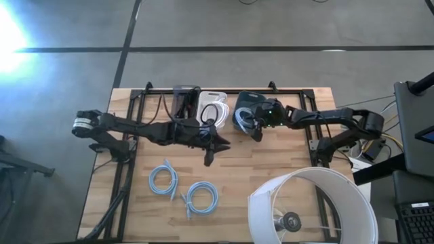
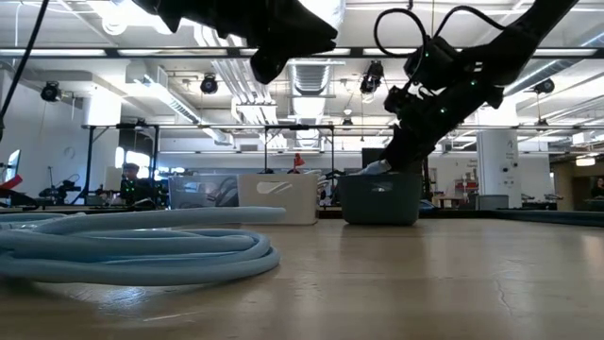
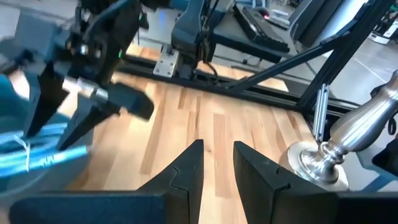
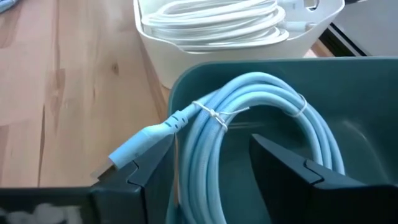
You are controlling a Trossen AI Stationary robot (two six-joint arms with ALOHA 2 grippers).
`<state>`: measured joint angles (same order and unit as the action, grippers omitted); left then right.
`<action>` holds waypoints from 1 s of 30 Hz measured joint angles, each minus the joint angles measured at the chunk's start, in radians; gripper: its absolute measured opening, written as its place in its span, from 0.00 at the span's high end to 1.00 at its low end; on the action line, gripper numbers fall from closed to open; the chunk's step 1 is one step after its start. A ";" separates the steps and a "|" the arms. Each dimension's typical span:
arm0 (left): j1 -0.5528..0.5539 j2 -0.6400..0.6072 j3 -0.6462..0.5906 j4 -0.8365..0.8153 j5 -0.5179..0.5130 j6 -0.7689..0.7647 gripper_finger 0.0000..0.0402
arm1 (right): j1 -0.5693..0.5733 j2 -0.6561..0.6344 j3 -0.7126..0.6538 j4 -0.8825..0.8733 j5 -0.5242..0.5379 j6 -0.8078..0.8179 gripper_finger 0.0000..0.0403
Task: Pick & Place USB Port
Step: Put the top blue HDMI cable into the blue bin, then put the right HDMI cable into the blue bin
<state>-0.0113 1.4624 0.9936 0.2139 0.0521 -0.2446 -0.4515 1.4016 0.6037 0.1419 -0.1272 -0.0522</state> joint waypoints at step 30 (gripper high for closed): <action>-0.294 0.032 -0.230 -0.042 0.025 -0.064 0.78 | 0.066 -0.181 -0.002 -0.061 -0.005 -0.008 0.48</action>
<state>-0.3050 1.4942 0.7631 0.1722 0.0772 -0.3084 -0.3853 1.2201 0.6018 0.0811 -0.1319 -0.0601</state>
